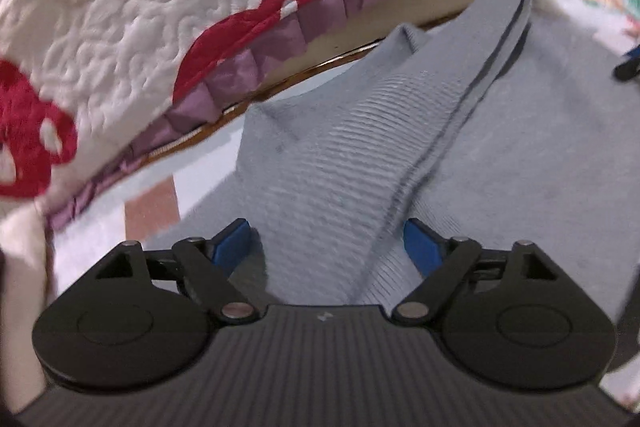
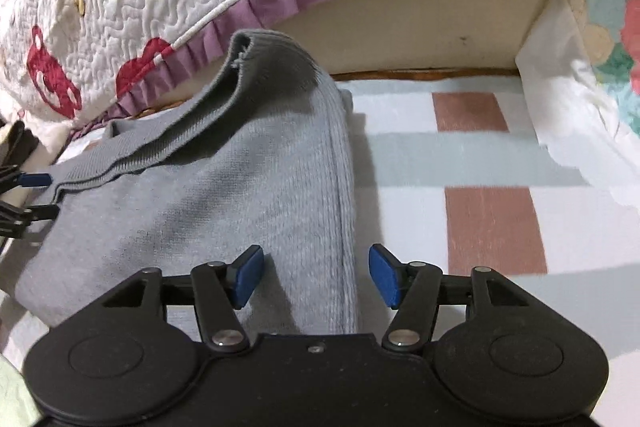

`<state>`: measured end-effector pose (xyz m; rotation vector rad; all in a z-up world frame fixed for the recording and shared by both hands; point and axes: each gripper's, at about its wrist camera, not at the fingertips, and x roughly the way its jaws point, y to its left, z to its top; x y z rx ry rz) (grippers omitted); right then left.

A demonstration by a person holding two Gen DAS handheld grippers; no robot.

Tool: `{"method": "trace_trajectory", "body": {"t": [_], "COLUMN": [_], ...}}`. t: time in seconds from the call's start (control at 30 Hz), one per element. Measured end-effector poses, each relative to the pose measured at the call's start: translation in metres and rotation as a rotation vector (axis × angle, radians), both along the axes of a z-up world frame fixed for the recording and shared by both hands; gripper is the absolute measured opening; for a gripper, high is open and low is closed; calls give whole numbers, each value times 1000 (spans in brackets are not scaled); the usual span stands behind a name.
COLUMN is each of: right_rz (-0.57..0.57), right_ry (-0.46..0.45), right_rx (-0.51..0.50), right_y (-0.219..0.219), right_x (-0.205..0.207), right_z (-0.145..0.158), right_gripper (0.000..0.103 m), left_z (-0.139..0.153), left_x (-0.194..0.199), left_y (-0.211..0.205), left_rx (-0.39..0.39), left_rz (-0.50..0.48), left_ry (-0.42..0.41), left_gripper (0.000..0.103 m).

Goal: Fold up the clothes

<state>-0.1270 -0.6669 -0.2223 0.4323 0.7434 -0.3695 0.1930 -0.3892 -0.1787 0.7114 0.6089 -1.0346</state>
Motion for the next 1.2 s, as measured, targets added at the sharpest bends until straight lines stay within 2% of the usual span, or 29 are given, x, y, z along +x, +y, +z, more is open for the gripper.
{"method": "trace_trajectory", "body": {"t": [0.03,0.07,0.1,0.2,0.23,0.3,0.37,0.4,0.47,0.5,0.53,0.63,0.77,0.8,0.83,0.9,0.93,0.97,1.0,1.13,1.2], "right_rz": [8,21,40,61,56,41,32,33,36,37,38,35,24,20,15,10,8,6,3,-3,28], "right_ry": [-19,-38,-56,-81,-91,-111,-116,-115,-116,-120,-123,-145,-190,-190,-175,-161,-163,-174,-199,-336,-323], "right_rx": [6,6,-2,-13,-4,18,16,12,8,13,19,58,129,150,169,187,197,207,216,288,321], "right_y": [0,1,2,-1,-4,-11,-14,-14,-13,-13,-13,-16,-23,-26,-28,-30,-32,-33,-34,-37,-35], "right_x": [-2,-4,-6,-11,-13,-18,-20,-20,-19,-18,-17,-17,-19,-19,-18,-18,-18,-18,-20,-30,-32], "right_z": [-1,-2,-2,-1,-1,2,4,5,6,6,6,6,3,1,-2,-6,-6,-5,-1,12,10], "right_gripper": [63,62,49,28,22,17,17,17,17,18,23,24,24,29,33,33,33,27,13,12,14], "left_z": [1,2,5,17,20,24,24,24,24,24,23,19,11,10,7,0,-3,-4,-6,-13,-17], "left_x": [5,11,17,48,61,83,95,97,102,103,103,98,75,69,66,66,66,65,62,51,45], "left_y": [-7,-13,-19,-33,-40,-51,-59,-60,-61,-57,-49,-15,55,75,93,124,137,147,154,169,176], "left_rx": [21,43,50,18,8,-22,-43,-55,-78,-91,-106,-146,-165,-178,-191,-215,-226,-237,-247,-264,-273], "left_rz": [6,12,22,95,132,199,252,276,320,330,337,349,348,366,386,433,451,462,470,477,480], "left_ry": [-24,-47,-66,-92,-96,-87,-106,-134,-178,-161,-121,-1,88,120,161,269,315,339,350,401,426], "left_gripper": [29,14,10,10,11,16,28,40,44,46,50,58,69,74,75,75,75,75,75,75,75]}}
